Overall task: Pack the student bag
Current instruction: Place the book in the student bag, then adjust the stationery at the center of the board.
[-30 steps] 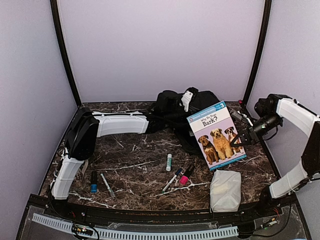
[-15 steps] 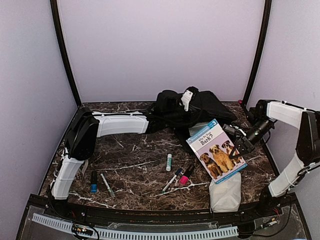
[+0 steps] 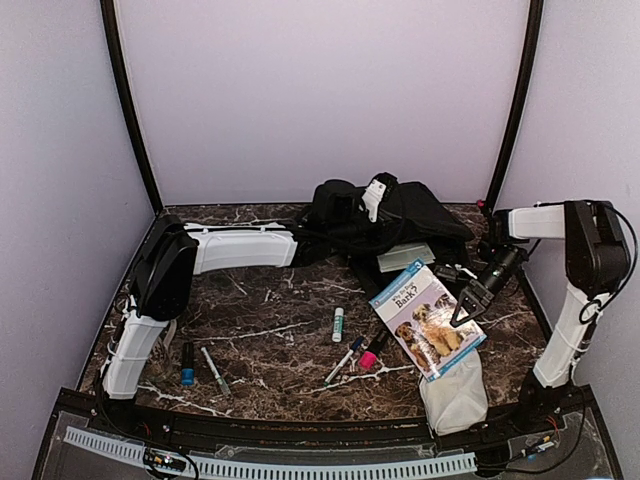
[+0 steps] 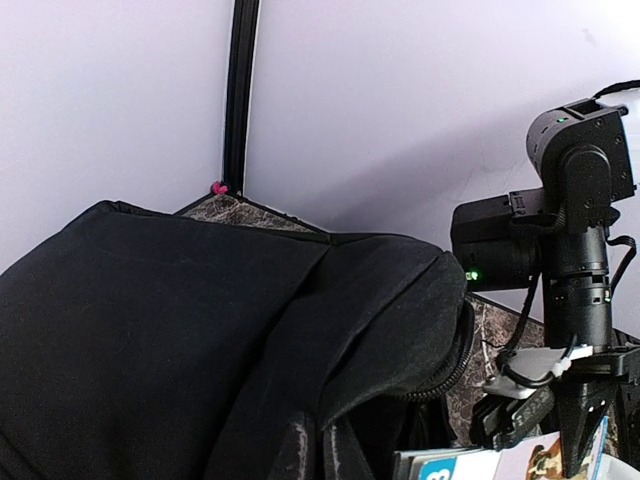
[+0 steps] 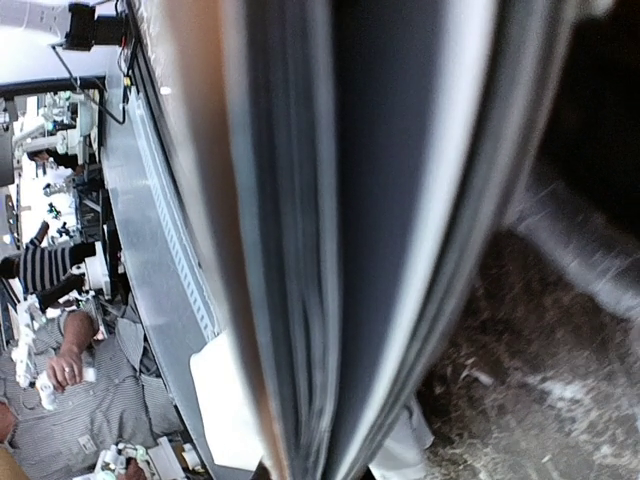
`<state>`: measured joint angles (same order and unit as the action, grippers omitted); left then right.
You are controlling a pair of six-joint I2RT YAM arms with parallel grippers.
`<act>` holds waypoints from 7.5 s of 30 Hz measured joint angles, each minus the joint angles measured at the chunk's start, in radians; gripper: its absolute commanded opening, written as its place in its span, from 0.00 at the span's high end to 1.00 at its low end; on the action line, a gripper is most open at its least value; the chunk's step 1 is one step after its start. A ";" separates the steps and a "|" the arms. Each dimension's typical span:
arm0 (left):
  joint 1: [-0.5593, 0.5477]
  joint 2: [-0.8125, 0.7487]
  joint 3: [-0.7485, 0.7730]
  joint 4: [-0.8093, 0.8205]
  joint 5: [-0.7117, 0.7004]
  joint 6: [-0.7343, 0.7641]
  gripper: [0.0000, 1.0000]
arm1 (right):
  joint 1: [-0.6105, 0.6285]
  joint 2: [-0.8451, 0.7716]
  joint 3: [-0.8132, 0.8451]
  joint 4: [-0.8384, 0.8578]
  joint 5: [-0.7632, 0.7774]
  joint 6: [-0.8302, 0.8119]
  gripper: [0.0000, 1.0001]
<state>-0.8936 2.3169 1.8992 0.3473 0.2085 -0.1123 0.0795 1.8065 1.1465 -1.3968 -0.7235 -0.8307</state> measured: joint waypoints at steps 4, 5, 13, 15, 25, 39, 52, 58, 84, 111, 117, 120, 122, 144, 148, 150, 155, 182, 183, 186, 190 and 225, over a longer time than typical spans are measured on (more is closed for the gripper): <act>0.000 0.000 0.000 0.000 0.001 0.000 1.00 | 0.000 0.043 0.060 0.009 -0.013 0.046 1.00; 0.000 0.000 0.000 0.000 0.001 0.000 1.00 | 0.000 0.056 0.082 0.010 -0.020 0.059 1.00; 0.000 0.000 0.000 0.000 0.002 0.001 1.00 | -0.012 0.204 0.211 0.006 -0.143 0.093 1.00; 0.000 0.000 0.003 -0.002 0.002 0.005 1.00 | -0.018 0.222 0.222 0.006 -0.170 0.096 1.00; -0.009 0.000 0.017 -0.006 -0.003 0.032 1.00 | -0.080 0.291 0.232 0.002 -0.323 0.128 1.00; -0.035 -0.002 0.047 -0.069 -0.042 0.087 1.00 | -0.134 0.302 0.235 0.190 -0.389 0.396 1.00; -0.049 -0.005 0.049 -0.114 -0.066 0.109 1.00 | -0.134 0.284 0.204 0.397 -0.358 0.584 0.48; -0.049 -0.012 0.049 -0.118 -0.067 0.112 1.00 | -0.129 0.117 0.145 0.484 -0.143 0.657 0.43; -0.059 -0.079 -0.038 -0.110 -0.046 0.115 1.00 | 0.008 -0.499 -0.161 0.465 0.279 0.162 0.46; -0.059 -0.079 -0.038 -0.124 -0.040 0.108 1.00 | 0.323 -0.397 -0.346 0.884 0.697 -0.016 0.49; -0.059 -0.079 -0.037 -0.138 -0.034 0.108 1.00 | 0.326 -0.332 -0.338 1.001 0.769 0.022 0.57; -0.059 -0.079 -0.037 -0.141 -0.032 0.108 1.00 | 0.327 -0.289 -0.320 1.072 0.810 0.041 0.59; -0.059 -0.079 -0.036 -0.142 -0.032 0.108 1.00 | 0.326 -0.258 -0.306 1.122 0.837 0.055 0.59; -0.059 -0.079 -0.021 -0.164 -0.035 0.108 1.00 | 0.327 -0.119 -0.307 1.443 1.022 0.109 0.57; -0.059 -0.079 -0.021 -0.163 -0.038 0.108 1.00 | 0.327 -0.168 -0.307 1.368 0.980 0.119 0.54; -0.059 -0.079 -0.021 -0.163 -0.041 0.108 1.00 | 0.327 -0.214 -0.307 1.313 0.949 0.123 0.53; -0.059 -0.079 -0.021 -0.163 -0.046 0.104 1.00 | 0.327 -0.360 -0.317 1.145 0.820 0.115 0.52; -0.060 -0.158 -0.296 -0.276 0.035 -0.061 0.54 | 0.371 -0.434 -0.267 0.551 0.416 0.106 0.51; -0.061 -0.180 -0.328 -0.278 0.030 -0.062 0.53 | 0.375 -0.422 -0.264 0.545 0.410 0.107 0.51; -0.065 -0.259 -0.414 -0.280 0.012 -0.069 0.51 | 0.389 -0.369 -0.249 0.528 0.400 0.108 0.51; -0.070 -0.383 -0.527 -0.268 -0.002 -0.083 0.51 | 0.404 -0.294 -0.228 0.514 0.397 0.119 0.51; -0.150 -0.515 -0.760 -0.190 -0.051 -0.135 0.51 | 0.404 -0.321 -0.041 0.314 0.058 0.128 1.00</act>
<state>-1.0439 1.8015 1.1389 0.1570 0.1570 -0.2470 0.4835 1.4857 1.1057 -1.0824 -0.6655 -0.7025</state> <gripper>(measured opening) 0.485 0.012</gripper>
